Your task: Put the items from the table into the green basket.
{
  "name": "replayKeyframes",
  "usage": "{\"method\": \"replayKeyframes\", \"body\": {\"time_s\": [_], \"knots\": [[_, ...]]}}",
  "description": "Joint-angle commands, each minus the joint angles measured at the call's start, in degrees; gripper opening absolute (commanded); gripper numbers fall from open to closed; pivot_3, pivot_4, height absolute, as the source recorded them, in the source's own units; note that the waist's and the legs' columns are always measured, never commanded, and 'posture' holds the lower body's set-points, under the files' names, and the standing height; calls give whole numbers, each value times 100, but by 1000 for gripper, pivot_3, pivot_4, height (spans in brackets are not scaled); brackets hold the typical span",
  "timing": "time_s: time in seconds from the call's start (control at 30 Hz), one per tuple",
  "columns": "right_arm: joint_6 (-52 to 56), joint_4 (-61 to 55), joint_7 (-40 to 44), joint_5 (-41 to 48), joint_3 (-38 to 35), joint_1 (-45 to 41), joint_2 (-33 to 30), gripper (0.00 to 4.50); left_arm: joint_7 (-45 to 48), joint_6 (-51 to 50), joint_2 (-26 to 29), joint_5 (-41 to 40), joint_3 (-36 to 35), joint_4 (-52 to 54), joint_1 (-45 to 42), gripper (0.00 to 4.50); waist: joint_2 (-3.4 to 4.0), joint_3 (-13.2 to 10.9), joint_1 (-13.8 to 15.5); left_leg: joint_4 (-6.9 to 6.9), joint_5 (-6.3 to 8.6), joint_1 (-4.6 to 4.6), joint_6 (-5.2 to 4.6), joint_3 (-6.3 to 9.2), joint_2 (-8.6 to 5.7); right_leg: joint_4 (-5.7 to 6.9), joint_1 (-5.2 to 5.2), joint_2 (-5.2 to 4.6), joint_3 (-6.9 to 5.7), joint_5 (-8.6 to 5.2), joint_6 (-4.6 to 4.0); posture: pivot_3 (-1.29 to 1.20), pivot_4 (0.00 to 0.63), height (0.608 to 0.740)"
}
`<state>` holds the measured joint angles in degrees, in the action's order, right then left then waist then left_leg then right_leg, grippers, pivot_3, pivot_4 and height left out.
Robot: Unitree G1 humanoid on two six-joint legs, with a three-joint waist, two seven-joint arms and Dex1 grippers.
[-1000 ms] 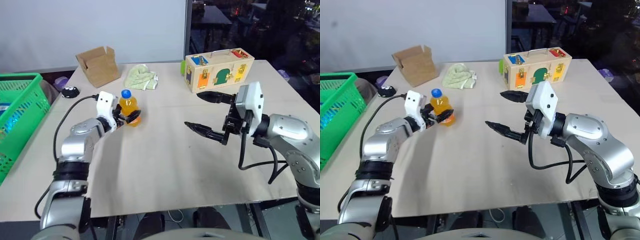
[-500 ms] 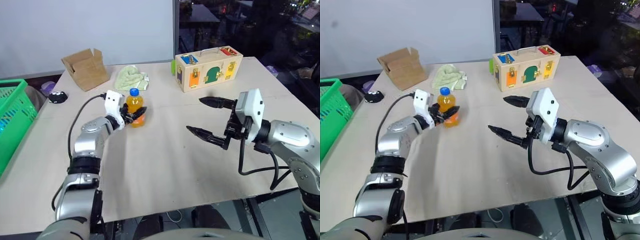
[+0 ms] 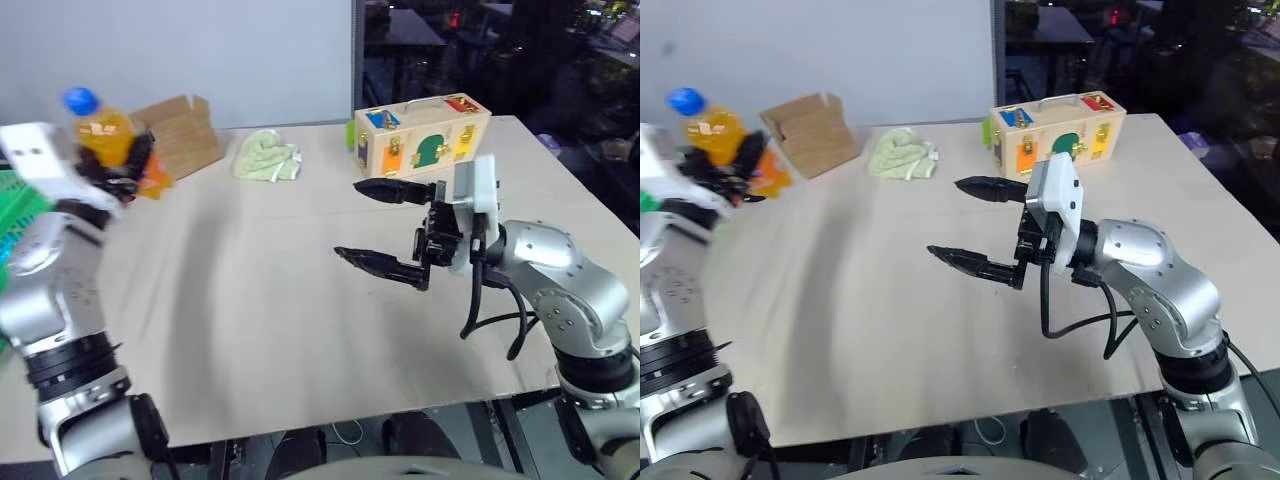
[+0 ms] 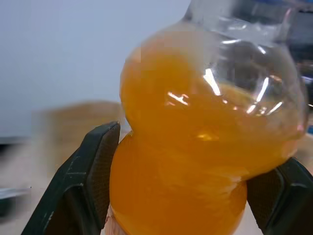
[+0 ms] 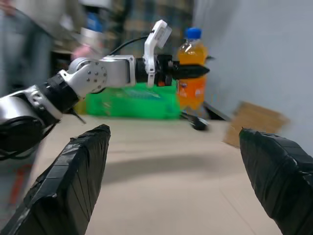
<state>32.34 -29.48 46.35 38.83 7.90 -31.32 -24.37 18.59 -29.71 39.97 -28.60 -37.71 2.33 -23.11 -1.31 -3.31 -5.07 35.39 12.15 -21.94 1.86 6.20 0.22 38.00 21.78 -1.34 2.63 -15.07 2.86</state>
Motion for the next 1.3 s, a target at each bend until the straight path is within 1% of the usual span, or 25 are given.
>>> {"method": "replayKeyframes", "body": {"time_s": [0.03,0.1,0.13,0.2,0.47,0.67,0.77,0.83,1.07,1.17,1.23,1.3], "knots": [[-316,200,285,-43,84,-191,136,4500,-156,5,414,-39,-609,543,80,2958,-3,0,198,-1,0,0,0,0,0,-2,0,0,0,0,0,157,0,740],[-409,331,396,-84,138,-229,198,4500,-203,-55,525,-86,-776,654,183,2958,-19,5,422,-2,0,-2,1,2,-2,-4,0,-2,-4,0,-2,157,0,740],[-453,395,455,-105,161,-252,223,4500,-223,-88,561,-114,-845,707,215,2958,-23,7,538,-2,0,-2,2,2,-2,-5,0,-2,-5,0,-2,201,0,740],[-607,626,656,-162,251,-308,310,4500,-290,-210,685,-138,-1179,916,367,2958,-30,10,709,-1,-1,-3,4,8,-5,-8,-4,-6,-12,0,-3,235,0,740],[-1000,1135,1119,-345,407,-430,572,4500,-456,-403,761,-194,-2058,1384,879,2958,-38,15,1047,-5,-12,9,23,6,-2,-4,-6,-4,-16,1,-11,287,0,740],[-700,880,944,-258,435,-669,710,4500,-389,-429,792,-215,-2325,1336,1181,2958,-38,14,1218,-17,-14,9,27,9,7,-6,-4,4,-20,2,-15,300,0,740],[-517,872,896,-166,379,-849,712,4500,-355,-500,733,-359,-2497,1404,1328,2958,-37,14,1241,-18,-13,7,27,8,7,-9,-4,3,-20,1,-17,307,0,740],[-476,908,907,-136,371,-917,721,4500,-364,-492,737,-302,-2537,1447,1456,2958,-46,20,1247,-19,-13,8,28,8,7,-10,-4,3,-20,-1,-20,317,0,740],[-533,1118,1112,-146,386,-1017,718,4500,-312,-650,792,-518,-2836,1568,1697,2958,-57,27,1318,-20,-13,8,29,5,9,-12,1,1,-21,-7,-31,348,0,740],[-566,1138,1175,-184,402,-1010,705,4500,-84,-852,788,-766,-3001,1704,1944,2958,-56,26,1367,-22,-12,7,29,1,9,-15,2,0,-20,-8,-32,361,0,740],[-546,1125,1160,-181,414,-1027,732,4500,195,-976,828,-881,-3142,1743,2259,2958,-57,26,1387,-26,-12,5,29,1,9,-17,3,-1,-21,-9,-33,372,0,740],[-538,1129,1153,-189,421,-1055,754,4500,388,-1045,958,-791,-3264,1653,2588,2958,-56,26,1403,-29,-11,4,30,2,10,-19,4,-1,-22,-10,-34,383,0,740]]}}
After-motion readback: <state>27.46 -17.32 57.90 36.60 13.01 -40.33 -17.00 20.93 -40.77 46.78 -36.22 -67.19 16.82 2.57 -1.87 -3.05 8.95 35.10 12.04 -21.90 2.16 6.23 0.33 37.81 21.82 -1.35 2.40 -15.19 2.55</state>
